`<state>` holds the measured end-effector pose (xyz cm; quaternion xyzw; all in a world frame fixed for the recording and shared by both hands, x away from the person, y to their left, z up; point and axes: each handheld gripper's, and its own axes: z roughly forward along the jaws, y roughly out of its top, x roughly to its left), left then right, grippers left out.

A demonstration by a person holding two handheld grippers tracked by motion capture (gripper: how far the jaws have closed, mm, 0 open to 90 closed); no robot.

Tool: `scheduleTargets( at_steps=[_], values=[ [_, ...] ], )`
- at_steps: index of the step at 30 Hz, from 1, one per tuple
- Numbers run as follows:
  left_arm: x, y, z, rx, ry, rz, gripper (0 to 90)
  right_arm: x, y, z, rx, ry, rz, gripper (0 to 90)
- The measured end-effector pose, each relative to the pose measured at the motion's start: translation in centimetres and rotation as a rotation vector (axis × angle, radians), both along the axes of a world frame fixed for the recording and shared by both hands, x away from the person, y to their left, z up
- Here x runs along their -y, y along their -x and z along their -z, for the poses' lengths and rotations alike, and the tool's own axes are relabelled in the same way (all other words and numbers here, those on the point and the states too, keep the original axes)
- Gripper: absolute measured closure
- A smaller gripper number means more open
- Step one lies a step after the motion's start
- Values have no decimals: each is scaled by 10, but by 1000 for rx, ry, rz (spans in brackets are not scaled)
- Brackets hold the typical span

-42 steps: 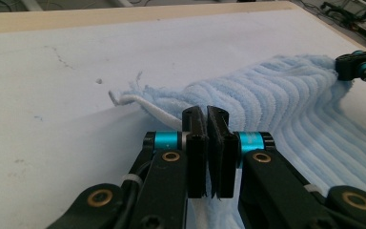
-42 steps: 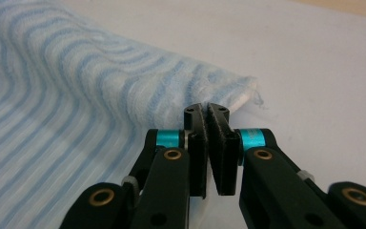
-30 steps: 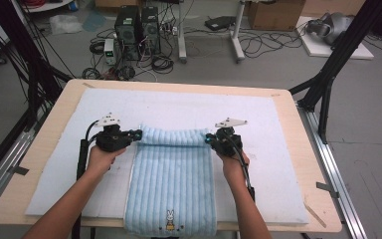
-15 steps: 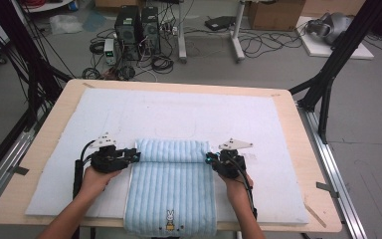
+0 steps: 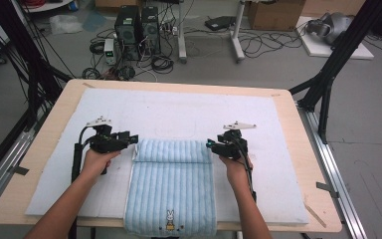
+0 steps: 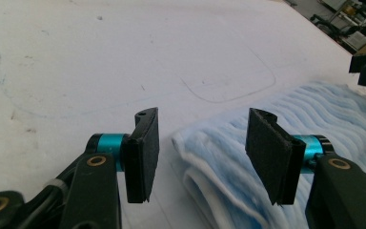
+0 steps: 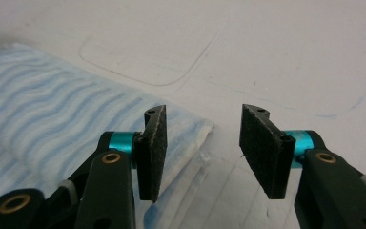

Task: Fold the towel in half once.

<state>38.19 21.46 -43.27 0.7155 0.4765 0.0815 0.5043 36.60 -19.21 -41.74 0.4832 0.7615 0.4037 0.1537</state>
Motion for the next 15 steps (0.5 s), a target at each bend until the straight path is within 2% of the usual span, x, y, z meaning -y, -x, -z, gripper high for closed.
scheduleTargets(
  at_steps=[2, 4, 6, 7, 9, 10, 11, 12, 13, 15],
  values=[
    [5, -6, 4, -10, -8, -4, 451, -7, -11, 3, -32, 22, -6, 519],
    [11, -12, 10, -40, -41, 7, 448, -14, -21, 7, -71, 50, -10, 504],
    [17, -14, 17, -70, -57, 18, 442, -20, -29, 12, -99, 68, -10, 490],
    [19, -15, 19, -79, -60, 31, 439, -23, -32, 14, -110, 68, -10, 524],
    [21, -14, 19, -65, -65, 34, 454, -27, -34, 19, -127, 86, -32, 616],
    [20, -14, 19, -66, -65, 48, 492, -28, -34, 20, -122, 104, -35, 653],
    [20, -13, 19, -55, -84, 60, 562, -28, -33, 19, -112, 116, -47, 733],
    [21, -13, 20, -47, -101, 70, 631, -27, -34, 20, -115, 101, -66, 769],
    [21, -12, 20, -44, -102, 79, 686, -27, -34, 20, -111, 106, -73, 790],
    [19, -10, 17, -13, -94, 70, 816, -28, -32, 19, -91, 118, -82, 812]
  ],
)
